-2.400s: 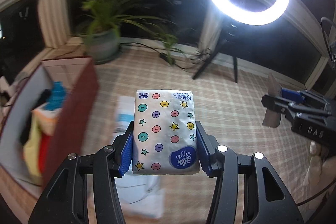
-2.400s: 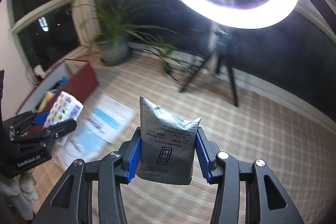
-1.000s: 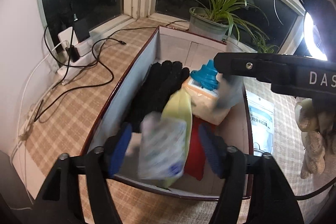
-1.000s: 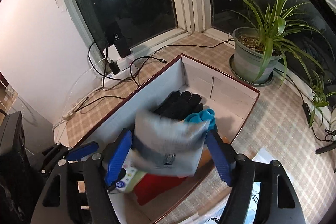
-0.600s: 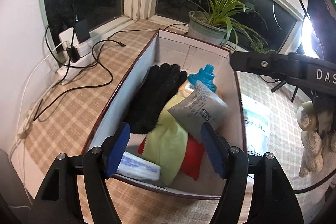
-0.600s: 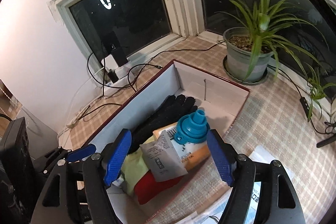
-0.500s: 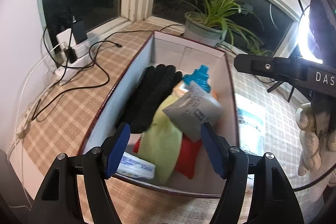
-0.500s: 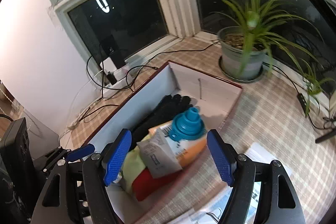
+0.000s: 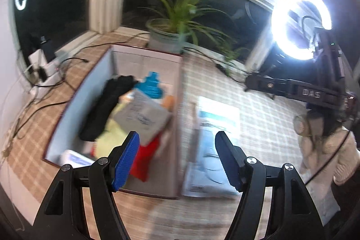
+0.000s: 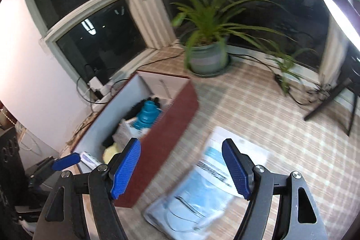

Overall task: Organize soft objects
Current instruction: 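Move both tools back over the blue-and-white face mask bag on the rug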

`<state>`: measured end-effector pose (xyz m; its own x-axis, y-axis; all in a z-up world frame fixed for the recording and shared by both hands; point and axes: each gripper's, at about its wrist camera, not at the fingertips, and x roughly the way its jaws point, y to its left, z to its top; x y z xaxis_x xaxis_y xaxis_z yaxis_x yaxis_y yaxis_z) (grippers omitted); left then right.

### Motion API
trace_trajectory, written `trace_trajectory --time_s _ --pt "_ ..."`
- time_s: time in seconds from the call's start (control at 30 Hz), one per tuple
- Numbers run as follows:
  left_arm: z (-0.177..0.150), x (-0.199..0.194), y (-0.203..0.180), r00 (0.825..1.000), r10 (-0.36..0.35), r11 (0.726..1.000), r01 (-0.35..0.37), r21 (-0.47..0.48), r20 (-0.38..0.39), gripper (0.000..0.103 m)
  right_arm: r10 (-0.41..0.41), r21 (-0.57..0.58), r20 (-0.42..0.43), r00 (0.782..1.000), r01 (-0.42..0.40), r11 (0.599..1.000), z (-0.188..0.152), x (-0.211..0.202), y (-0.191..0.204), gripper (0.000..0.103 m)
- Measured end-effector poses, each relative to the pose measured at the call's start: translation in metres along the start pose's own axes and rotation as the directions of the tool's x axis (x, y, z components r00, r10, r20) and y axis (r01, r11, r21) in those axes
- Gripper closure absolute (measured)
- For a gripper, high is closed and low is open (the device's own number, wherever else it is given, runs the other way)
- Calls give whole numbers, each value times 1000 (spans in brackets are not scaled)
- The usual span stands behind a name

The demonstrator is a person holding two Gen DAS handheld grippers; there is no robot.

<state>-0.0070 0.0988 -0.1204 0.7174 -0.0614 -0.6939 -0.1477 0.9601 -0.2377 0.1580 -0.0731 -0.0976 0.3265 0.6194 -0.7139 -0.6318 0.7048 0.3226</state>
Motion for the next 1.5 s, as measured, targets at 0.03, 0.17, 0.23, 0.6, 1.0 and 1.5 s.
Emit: trace_trajectory --time_s 0.03,0.17,0.23,0.6,1.0,1.5 --pt "-1 2 -8 1000 -12 1000 12 10 -9 33 -3 11 -1 1000 3 1000 -4 -3 -8 29" --pt "-2 17 -38 995 -69 996 72 44 -68 33 -5 78 -21 1000 7 997 -20 -9 -42 25" --pt "-3 31 -53 988 -97 993 104 52 -121 33 11 114 -37 999 -6 993 -27 -10 -56 25" --pt "8 132 -70 891 -119 993 106 -55 -439 33 142 366 -110 984 -93 926 -66 -7 -129 25" --pt "14 184 -73 842 31 1000 -27 16 -539 33 260 482 -118 958 -174 859 -82 23 -162 25" --pt "-2 194 -73 816 -48 998 12 -67 -577 26 324 516 -133 937 -213 829 -84 48 -167 25"
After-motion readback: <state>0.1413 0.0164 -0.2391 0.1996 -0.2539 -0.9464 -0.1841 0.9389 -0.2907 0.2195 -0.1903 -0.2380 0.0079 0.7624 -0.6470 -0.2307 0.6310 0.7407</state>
